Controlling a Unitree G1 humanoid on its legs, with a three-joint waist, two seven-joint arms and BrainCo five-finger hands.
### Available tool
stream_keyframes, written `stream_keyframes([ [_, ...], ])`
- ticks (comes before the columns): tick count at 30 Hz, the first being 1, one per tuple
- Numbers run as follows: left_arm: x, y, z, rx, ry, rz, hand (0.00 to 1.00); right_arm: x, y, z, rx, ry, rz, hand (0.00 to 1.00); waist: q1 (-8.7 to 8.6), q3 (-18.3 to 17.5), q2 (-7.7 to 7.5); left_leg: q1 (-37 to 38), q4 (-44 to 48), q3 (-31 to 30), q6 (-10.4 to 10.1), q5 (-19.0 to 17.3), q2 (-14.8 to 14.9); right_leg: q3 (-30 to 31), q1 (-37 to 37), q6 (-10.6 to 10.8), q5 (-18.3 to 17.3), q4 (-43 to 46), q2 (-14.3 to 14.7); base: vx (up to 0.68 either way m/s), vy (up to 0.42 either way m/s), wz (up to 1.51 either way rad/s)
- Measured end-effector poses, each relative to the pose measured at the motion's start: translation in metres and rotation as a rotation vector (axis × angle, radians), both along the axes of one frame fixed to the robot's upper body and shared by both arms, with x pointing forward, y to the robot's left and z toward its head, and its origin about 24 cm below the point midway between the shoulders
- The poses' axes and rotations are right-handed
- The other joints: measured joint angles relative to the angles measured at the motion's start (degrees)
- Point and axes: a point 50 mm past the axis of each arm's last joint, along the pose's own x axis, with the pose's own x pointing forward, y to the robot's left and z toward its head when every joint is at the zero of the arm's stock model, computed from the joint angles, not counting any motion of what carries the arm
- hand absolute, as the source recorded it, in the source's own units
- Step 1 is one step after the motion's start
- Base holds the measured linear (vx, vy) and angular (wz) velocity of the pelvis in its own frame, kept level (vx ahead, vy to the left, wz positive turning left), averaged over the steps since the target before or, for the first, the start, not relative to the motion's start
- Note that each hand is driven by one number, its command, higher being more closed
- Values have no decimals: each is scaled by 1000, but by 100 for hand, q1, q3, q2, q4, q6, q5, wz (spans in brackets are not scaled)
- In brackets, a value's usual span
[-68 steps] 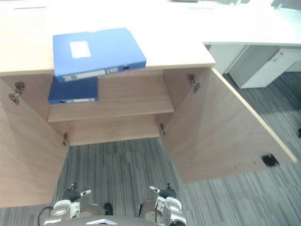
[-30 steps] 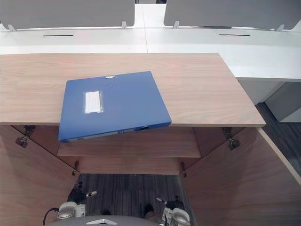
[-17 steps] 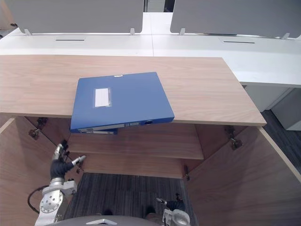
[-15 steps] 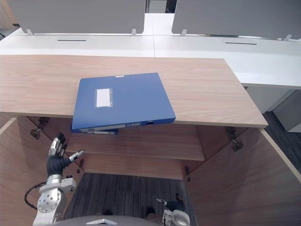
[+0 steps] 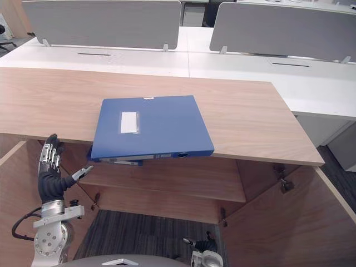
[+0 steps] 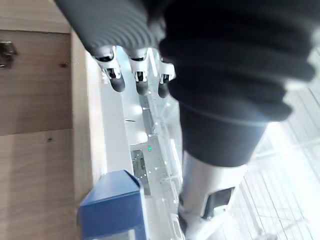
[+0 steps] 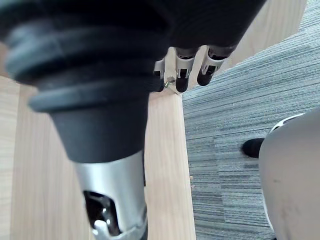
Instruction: Walk over to the cabinet, pick up the folder, carry it to the office cabinet, place the folder inside the office cabinet, then close the office cabinet door
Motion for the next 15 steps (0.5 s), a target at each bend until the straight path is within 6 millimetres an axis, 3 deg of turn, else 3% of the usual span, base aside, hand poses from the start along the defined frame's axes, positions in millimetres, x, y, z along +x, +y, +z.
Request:
stream_keyframes([
  [9, -1, -8, 26, 363, -114, -94, 0, 7, -1, 1, -36, -3, 103, 0, -156, -87, 118, 60, -12, -19, -12, -19, -10, 13, 79, -33, -29, -32, -8, -36, -3, 1],
  [15, 3, -17, 33, 535, -167, -127, 0, 7, 0, -1, -36, 13, 127, 0, -188, -111, 126, 108, -20, -6, 1, -10, -15, 28, 123, 9, 3, -76, 0, 0, 0, 0],
])
